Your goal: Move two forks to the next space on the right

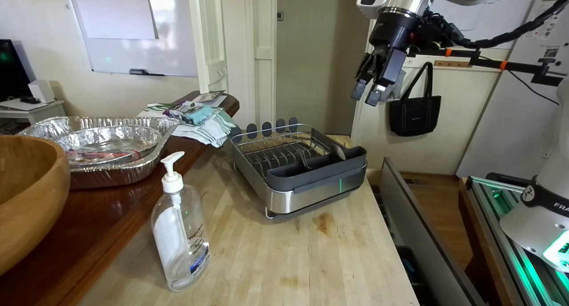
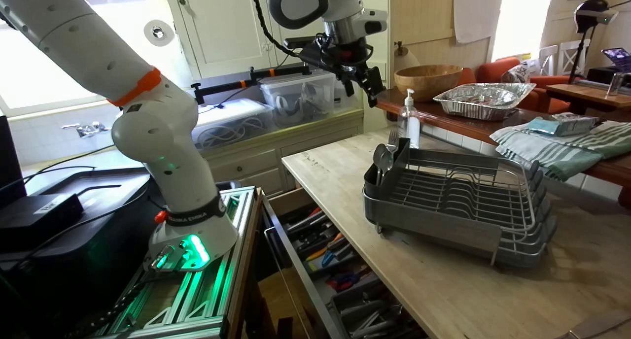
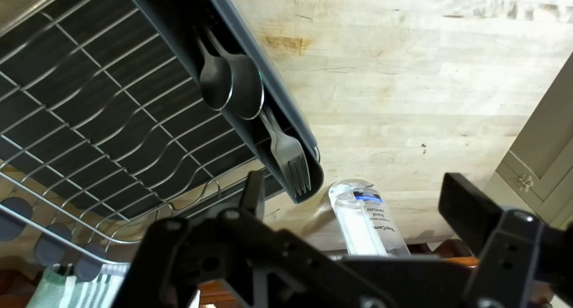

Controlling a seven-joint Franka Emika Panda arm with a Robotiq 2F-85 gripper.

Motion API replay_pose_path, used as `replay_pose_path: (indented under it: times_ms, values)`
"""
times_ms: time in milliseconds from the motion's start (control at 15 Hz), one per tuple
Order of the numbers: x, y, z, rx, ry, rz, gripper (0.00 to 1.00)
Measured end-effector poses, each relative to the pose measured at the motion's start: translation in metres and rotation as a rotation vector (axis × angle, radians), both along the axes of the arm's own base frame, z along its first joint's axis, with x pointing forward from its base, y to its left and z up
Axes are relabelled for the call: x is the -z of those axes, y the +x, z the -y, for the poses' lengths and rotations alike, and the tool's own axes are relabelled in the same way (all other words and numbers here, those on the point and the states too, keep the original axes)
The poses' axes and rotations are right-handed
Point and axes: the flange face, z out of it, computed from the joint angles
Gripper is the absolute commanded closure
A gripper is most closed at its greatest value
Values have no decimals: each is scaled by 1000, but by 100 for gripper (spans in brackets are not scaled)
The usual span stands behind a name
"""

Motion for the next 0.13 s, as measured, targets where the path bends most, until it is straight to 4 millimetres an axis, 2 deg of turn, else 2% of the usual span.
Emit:
replay_pose_path:
  times_ms: [133]
  values:
    - [0, 0, 0, 0, 0, 0, 0]
